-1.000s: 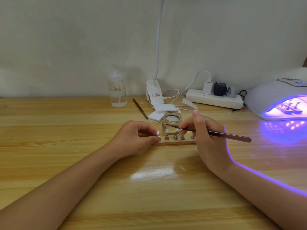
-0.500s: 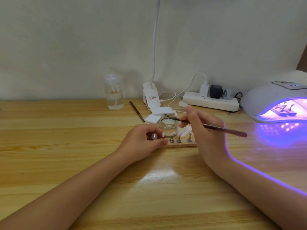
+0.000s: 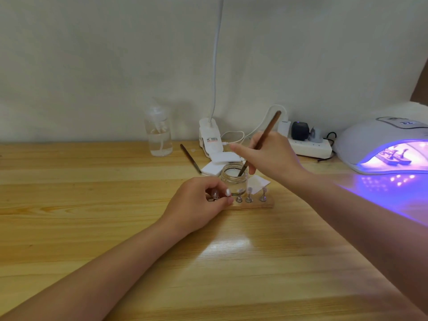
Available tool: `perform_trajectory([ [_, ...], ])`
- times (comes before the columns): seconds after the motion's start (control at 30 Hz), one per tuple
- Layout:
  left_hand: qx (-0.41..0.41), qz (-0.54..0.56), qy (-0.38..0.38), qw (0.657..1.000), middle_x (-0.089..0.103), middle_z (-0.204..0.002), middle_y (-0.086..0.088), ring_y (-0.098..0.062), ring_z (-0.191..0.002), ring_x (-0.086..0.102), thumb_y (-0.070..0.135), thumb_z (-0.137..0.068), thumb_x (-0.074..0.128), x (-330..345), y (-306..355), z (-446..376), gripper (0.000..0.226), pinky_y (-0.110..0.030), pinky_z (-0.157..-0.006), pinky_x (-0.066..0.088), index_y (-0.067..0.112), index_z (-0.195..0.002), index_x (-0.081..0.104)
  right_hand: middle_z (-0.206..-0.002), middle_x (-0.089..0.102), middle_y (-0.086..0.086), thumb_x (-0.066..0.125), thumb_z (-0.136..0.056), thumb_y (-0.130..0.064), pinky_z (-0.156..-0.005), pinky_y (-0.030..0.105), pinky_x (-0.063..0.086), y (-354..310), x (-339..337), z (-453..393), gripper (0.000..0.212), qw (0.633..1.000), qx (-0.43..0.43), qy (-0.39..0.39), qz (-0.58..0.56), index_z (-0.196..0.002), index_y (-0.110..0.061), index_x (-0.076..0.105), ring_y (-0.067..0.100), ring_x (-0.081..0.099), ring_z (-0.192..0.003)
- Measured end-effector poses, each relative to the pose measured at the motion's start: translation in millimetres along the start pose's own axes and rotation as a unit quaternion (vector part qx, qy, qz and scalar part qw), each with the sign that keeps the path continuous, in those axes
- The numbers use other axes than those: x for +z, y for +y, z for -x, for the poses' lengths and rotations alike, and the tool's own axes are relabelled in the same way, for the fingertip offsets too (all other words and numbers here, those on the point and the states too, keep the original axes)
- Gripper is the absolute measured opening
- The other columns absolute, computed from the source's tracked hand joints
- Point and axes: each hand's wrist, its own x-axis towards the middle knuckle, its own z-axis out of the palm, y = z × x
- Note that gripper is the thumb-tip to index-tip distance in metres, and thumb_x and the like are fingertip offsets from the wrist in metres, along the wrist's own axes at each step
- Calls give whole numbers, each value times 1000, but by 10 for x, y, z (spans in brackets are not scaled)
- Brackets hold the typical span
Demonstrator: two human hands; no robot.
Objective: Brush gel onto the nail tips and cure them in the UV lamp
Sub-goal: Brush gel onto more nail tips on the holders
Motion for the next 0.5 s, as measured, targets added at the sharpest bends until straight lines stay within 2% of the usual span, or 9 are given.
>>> perform_trajectory([
  [0.07, 23, -13, 13, 1000, 56, -63, 15, 2, -65, 50, 17, -74, 73, 8, 0, 17, 30, -12, -64, 38, 38, -61, 55, -56, 63, 7, 64, -79, -44, -67, 39, 51, -7, 50, -9, 46, 999, -1, -9, 37, -63, -2, 58, 19, 63, -64],
  [0.17, 69, -35, 33, 996, 58, -68, 16, -1, -71, 53, 14, -74, 73, 14, 0, 39, 35, -19, -68, 42, 42, -65, 54, -62, 60, 10, 63, -80, -44, -68, 40, 51, -18, 65, 0, 46, 998, -4, -9, 55, -65, -1, 58, 26, 63, -71],
  [0.23, 91, -28, 47, 994, 61, -73, 14, -2, -76, 56, 10, -73, 74, 8, 15, 47, 36, -23, -72, 44, 40, -67, 55, -58, 61, 7, 63, -80, -45, -67, 38, 51, -24, 33, -6, 48, 1000, -1, 1, 28, -64, 1, 60, 23, 63, -66],
  [0.3, 103, -1, 57, 993, 64, -75, 9, -5, -78, 58, 7, -72, 75, -2, 35, 52, 33, -24, -76, 45, 36, -68, 58, -47, 58, -3, 63, -80, -44, -64, 33, 49, -14, -19, -31, 44, 999, 9, 30, -14, -53, -11, 57, 13, 61, -57],
  [0.37, 112, 30, 66, 991, 65, -76, 5, -6, -78, 59, 6, -72, 75, -13, 54, 58, 27, -20, -78, 44, 29, -69, 61, -40, 56, -5, 63, -81, -44, -61, 27, 47, 11, -66, -62, 45, 997, 23, 58, -44, -45, -20, 50, 3, 57, -51],
  [0.5, 87, 98, 82, 988, 69, -79, 6, -3, -83, 62, 8, -73, 74, -47, 77, 74, 12, -14, -82, 45, 17, -70, 66, -36, 54, -7, 63, -83, -40, -55, 24, 36, 107, -126, -120, 46, 987, 76, 81, -117, -46, -19, 46, -6, 49, -41],
])
